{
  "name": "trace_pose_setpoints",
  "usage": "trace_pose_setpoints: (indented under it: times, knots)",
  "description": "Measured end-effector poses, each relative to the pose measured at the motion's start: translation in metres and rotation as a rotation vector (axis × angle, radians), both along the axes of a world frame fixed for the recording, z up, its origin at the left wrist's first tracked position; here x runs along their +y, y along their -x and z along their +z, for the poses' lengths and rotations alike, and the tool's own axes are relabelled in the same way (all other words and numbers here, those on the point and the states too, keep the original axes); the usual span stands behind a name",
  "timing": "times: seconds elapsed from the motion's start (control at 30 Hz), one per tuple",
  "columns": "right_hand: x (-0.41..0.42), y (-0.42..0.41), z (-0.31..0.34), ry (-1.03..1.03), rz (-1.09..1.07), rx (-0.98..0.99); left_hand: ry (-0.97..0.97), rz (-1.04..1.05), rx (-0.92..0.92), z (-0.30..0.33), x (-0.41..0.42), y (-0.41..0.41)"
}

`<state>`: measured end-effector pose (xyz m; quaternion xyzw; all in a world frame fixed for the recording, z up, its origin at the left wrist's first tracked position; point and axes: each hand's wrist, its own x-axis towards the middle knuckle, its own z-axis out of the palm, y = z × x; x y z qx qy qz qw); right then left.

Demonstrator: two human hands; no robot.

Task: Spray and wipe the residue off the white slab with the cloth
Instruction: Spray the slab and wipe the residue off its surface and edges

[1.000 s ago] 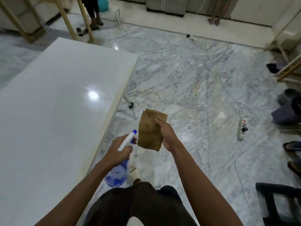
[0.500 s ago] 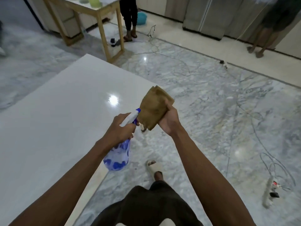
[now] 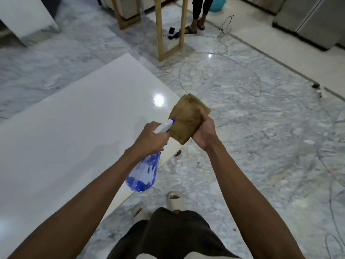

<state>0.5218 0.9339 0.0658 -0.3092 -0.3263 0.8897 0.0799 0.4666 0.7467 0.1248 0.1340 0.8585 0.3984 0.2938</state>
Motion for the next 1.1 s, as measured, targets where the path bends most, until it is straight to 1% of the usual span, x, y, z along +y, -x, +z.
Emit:
trace_pose_setpoints:
  times: [0.2,0.3,0.33,0.37,0.47,0.53,0.6,0.67,0.7,0.73,0.8,0.83,0.9,0.93,1.0,1.1]
  knots:
    - [0.017,0.014,-0.02,0.028,-0.013,-0.077,0.04,-0.029,-0.024,-0.007,0.012,0.012]
    - [0.036,0.017,-0.033,-0.027,-0.035,-0.165,0.033,-0.013,-0.044,-0.002,0.016,0.018]
    - [0.047,0.018,-0.039,-0.08,-0.031,-0.225,0.027,0.0,-0.052,-0.001,0.017,0.021]
    - [0.057,0.018,-0.041,-0.148,-0.023,-0.295,0.028,0.01,-0.058,0.001,0.018,0.024]
    - [0.086,0.027,-0.05,-0.446,-0.036,-0.481,0.034,0.036,-0.046,0.0,0.019,0.032]
    - [0.103,0.038,-0.061,-0.748,-0.076,-0.49,0.025,0.061,-0.043,-0.001,0.019,0.037]
    - [0.118,0.05,-0.083,-1.059,-0.001,-0.505,0.03,0.101,-0.05,-0.003,0.018,0.041]
    - [0.127,0.066,-0.108,-1.263,0.067,-0.555,0.048,0.139,-0.049,-0.007,0.018,0.045]
    - [0.128,0.075,-0.117,-1.339,0.122,-0.575,0.054,0.149,-0.045,-0.009,0.017,0.046]
    - [0.127,0.083,-0.127,-1.399,0.238,-0.599,0.059,0.155,-0.041,-0.011,0.017,0.046]
    - [0.113,0.09,-0.156,-1.557,0.626,-0.647,0.066,0.168,-0.03,-0.015,0.016,0.045]
    - [0.102,0.088,-0.176,-1.66,0.766,-0.645,0.072,0.179,-0.026,-0.017,0.015,0.046]
    - [0.085,0.082,-0.205,-1.887,0.757,-0.651,0.079,0.204,-0.027,-0.019,0.011,0.046]
    - [0.08,0.081,-0.214,-1.903,0.757,-0.667,0.079,0.218,-0.03,-0.02,0.009,0.046]
    - [0.079,0.083,-0.215,-1.836,0.815,-0.683,0.084,0.244,-0.024,-0.022,0.004,0.046]
    - [0.075,0.084,-0.214,-1.786,0.787,-0.695,0.076,0.273,-0.025,-0.022,-0.004,0.047]
